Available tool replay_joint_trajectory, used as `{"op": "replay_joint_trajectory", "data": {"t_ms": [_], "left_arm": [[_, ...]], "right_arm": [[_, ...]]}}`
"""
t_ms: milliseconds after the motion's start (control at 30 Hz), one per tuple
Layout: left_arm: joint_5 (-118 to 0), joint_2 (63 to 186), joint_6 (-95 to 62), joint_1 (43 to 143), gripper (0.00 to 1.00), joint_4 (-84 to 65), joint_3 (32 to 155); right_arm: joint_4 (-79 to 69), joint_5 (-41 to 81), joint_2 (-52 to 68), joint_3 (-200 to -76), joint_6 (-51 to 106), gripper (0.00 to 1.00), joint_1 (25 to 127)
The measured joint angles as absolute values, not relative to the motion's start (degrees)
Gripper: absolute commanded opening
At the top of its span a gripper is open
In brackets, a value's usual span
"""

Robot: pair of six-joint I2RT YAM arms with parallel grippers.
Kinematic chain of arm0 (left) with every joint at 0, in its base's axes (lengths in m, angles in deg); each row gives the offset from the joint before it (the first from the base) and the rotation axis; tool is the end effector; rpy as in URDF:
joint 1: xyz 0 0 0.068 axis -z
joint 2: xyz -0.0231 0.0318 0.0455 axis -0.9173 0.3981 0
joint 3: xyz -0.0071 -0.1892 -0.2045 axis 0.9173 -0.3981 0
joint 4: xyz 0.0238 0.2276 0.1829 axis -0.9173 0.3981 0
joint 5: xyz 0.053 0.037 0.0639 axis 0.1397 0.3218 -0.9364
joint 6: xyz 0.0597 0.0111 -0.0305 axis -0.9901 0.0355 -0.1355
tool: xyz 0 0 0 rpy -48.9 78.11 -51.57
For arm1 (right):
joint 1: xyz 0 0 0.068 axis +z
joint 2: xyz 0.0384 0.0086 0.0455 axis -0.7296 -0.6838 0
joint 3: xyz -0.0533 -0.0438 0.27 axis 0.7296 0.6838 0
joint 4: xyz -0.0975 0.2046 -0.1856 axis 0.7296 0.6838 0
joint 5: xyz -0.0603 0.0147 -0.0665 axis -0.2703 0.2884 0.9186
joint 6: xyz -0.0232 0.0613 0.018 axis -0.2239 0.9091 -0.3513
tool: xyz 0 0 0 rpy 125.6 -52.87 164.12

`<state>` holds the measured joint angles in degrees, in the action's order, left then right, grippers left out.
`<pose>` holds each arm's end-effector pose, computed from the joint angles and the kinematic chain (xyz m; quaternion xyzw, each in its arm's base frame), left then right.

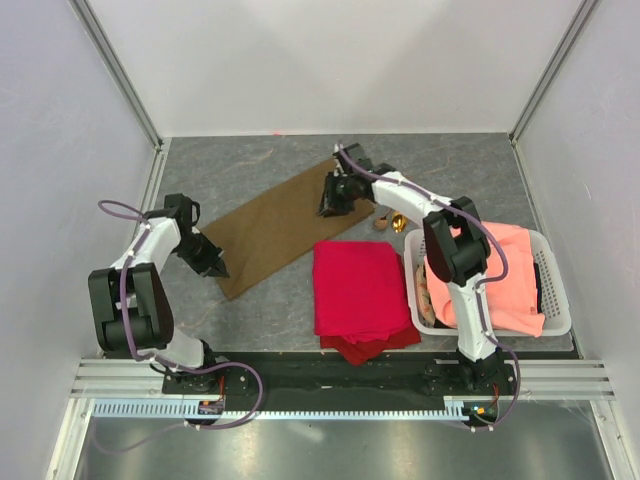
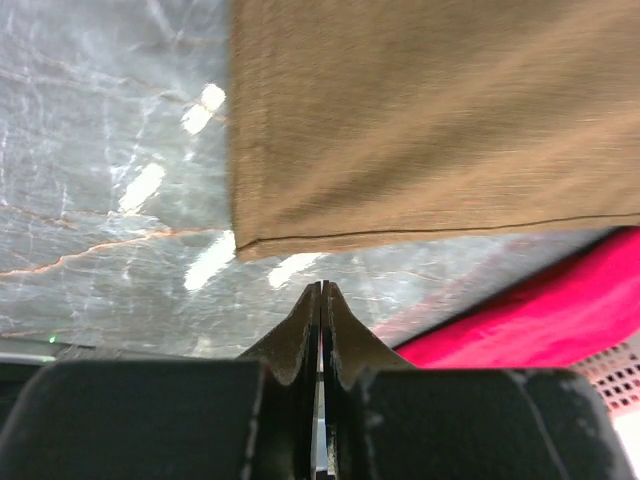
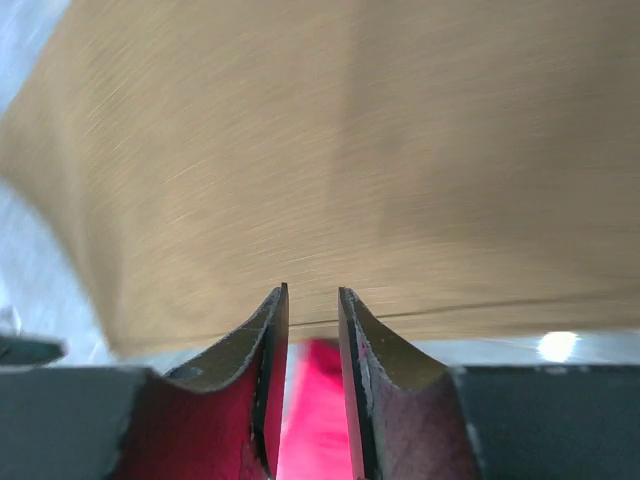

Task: Fold the napkin into a case and place the utensils inside
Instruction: Smooth out the rectangle-folded napkin at the center of the board.

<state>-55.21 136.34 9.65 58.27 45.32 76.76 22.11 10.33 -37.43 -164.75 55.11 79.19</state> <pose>0.2859 0.0300 0.1609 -0.3833 0.9163 -0.1140 0.0206 0.4459 0.3009 0.1726 -0.0297 0.9346 0.2959 0.1952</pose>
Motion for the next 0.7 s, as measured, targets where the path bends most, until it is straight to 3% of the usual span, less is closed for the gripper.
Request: {"op": "replay_joint_trajectory", "data": {"t_ms": [133, 433, 700], "left_arm": [[-55.27, 138.55, 9.65, 58.25, 0.02, 44.97, 79.73], [-56.74, 148.84, 9.74, 57.33, 0.02, 42.34, 88.74], [-57.83, 153.19, 9.74, 53.33, 0.02, 40.95, 92.47]], "right_arm": [[25.06, 13.67, -37.43, -165.10, 54.52, 0.31, 73.31], [30.70, 20.16, -37.47, -166.30, 51.42, 0.04, 64.88], [31.92, 19.95, -38.26, -168.35, 49.69, 0.00, 65.01]]}}
